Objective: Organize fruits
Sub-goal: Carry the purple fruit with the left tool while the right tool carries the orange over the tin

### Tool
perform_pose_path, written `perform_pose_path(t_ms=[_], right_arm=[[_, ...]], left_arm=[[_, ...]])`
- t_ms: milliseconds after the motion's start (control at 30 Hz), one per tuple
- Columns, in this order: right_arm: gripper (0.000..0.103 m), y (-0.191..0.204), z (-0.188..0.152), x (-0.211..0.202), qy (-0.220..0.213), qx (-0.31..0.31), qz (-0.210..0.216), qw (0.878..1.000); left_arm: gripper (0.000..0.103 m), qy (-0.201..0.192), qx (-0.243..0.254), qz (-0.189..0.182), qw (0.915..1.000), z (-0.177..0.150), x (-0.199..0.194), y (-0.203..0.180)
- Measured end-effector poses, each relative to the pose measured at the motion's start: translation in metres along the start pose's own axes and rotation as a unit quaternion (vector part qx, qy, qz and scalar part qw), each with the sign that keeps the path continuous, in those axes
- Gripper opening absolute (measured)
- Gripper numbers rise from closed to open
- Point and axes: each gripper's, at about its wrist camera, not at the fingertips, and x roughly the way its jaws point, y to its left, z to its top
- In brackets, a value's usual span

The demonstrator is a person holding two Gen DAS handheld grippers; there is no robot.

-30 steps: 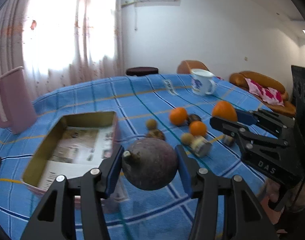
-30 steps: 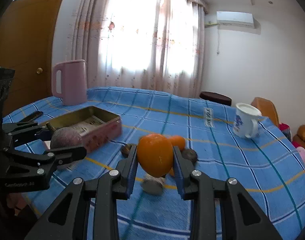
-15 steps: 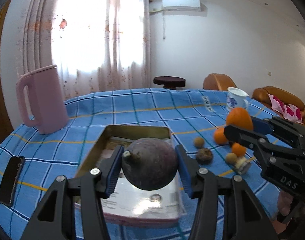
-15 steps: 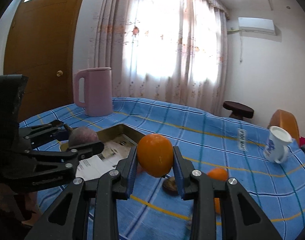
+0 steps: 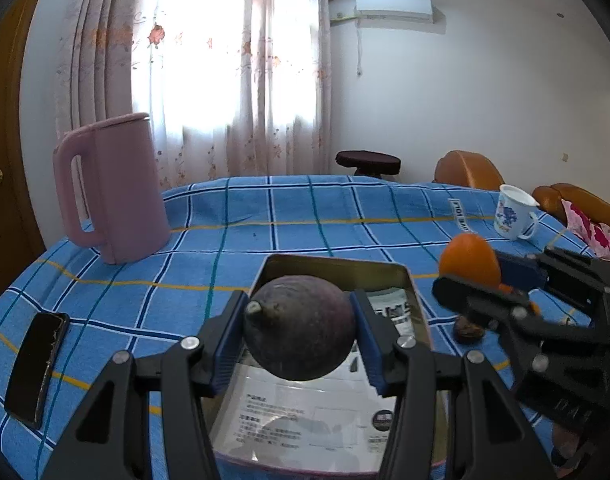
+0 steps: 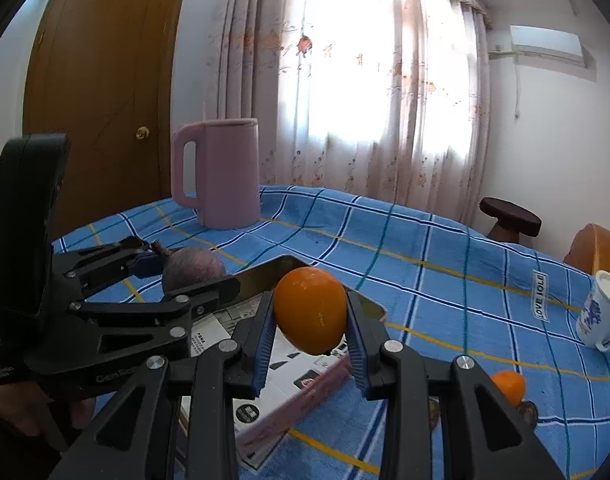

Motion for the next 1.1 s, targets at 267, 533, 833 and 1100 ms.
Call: perform_pose_path(t_ms=[267,533,833,1100], right_arm=[[0.035,0.006,-0.004,0.027,0.026,0.002,0.007,1.000],[0.035,0.012,-0.007,0.043,0.051,-0.004,0.013,0.999],[0.035,0.015,-0.010,0.058,0.088,-0.007,0.017,0.996],[0.035,0.019,-0.011,0.065,0.111,-0.015,0.015,0.994]], left_arm=[[0.054,0.014,-0.007,0.006,0.9999,0.001,0.014,0.013],[0.054,0.034,-0.019,0.005,0.9992,0.000,0.029,0.023],[0.054,0.054,-0.018,0.006,0.9984,-0.002,0.038,0.026],[0.054,0.061,-0.014,0.004,0.9980,-0.002,0.042,0.024]])
